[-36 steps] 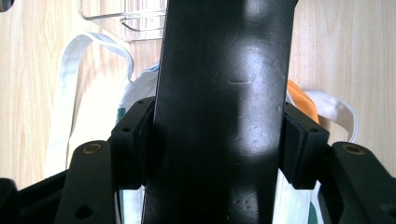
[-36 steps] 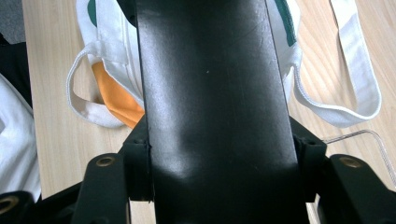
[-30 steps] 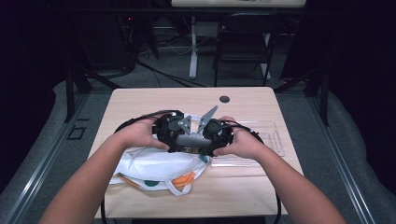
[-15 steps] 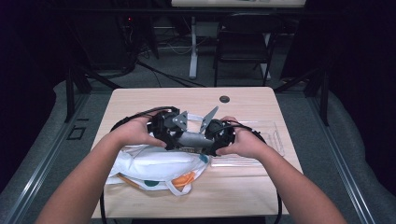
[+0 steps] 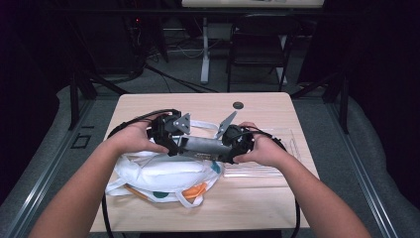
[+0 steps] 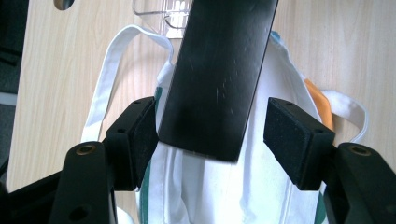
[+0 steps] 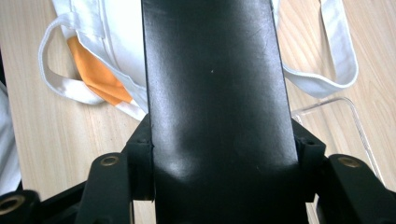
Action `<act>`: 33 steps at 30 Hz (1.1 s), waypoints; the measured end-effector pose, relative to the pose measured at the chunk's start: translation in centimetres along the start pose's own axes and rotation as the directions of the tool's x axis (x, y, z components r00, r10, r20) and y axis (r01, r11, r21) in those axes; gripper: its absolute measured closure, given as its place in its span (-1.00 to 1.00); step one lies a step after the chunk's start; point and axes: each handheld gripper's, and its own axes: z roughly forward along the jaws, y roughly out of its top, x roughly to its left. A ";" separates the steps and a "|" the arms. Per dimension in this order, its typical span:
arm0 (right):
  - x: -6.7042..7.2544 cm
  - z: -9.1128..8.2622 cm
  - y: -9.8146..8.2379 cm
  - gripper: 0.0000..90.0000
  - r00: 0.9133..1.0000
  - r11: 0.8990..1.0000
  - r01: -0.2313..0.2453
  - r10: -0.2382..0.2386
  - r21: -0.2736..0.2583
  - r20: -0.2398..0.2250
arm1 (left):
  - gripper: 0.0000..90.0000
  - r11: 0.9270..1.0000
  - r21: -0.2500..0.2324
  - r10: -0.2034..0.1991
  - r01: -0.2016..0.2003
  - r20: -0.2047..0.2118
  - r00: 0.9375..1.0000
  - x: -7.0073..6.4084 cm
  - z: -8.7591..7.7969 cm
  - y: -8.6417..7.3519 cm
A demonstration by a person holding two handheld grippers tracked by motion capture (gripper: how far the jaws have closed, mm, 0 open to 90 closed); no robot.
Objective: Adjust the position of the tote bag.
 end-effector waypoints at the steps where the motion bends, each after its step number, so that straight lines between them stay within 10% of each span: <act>1: 0.0 0.0 -0.1 -0.07 1.000 1.000 -0.004 0.004 0.001 0.006 | -0.23 1.000 0.004 0.002 -0.002 -0.001 1.000 0.0 0.0 -0.1; 33: -2.1 -2.6 -2.5 -0.07 0.997 0.998 -0.060 0.061 -0.021 0.052 | -0.22 0.998 0.043 -0.051 0.051 -0.001 0.999 0.2 0.8 -2.9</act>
